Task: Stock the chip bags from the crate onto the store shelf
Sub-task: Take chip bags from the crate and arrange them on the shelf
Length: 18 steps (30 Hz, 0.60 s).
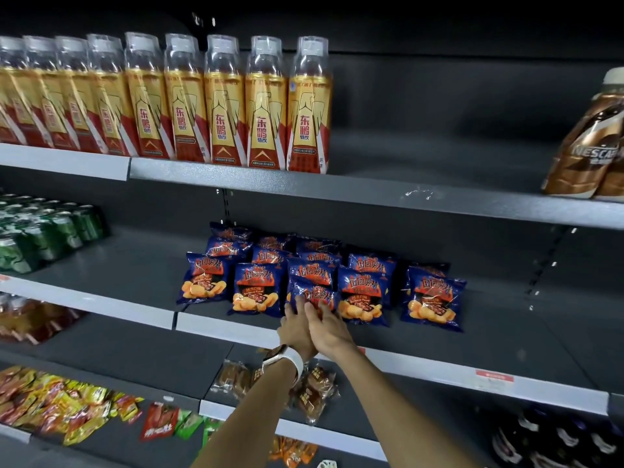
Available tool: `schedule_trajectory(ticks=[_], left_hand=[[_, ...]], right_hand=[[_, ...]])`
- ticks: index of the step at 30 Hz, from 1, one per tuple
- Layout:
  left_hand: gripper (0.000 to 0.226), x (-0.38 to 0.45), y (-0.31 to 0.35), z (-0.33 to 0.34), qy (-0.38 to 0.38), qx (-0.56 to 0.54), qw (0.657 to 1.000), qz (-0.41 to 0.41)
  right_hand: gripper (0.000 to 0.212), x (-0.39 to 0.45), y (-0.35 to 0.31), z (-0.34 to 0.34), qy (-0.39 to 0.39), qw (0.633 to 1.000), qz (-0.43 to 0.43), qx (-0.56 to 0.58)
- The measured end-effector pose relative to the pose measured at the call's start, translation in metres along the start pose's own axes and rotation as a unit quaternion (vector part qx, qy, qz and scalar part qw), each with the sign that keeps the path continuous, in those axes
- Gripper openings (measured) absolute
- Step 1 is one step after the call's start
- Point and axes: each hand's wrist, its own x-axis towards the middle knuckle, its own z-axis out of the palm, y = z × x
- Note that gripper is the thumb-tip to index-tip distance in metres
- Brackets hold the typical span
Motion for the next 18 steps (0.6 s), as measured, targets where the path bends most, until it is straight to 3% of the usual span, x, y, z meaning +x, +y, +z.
schedule_trajectory(ticks=[7, 14, 18], left_hand=[[0.07, 0.004, -0.005, 0.007, 0.008, -0.065, 0.998, -0.007], [0.048, 0.012, -0.005, 0.01, 0.049, -0.26, 0.961, -0.077], [0.024, 0.009, 0.002, 0.009, 0.088, -0.236, 0.967, -0.023]], right_hand=[[0.07, 0.004, 0.007, 0.011, 0.025, 0.999, -0.003, 0.027], [0.065, -0.006, 0.013, 0.005, 0.037, 0.999, -0.013, 0.037], [0.065, -0.011, 0.015, -0.006, 0.052, 0.997, -0.031, 0.051]])
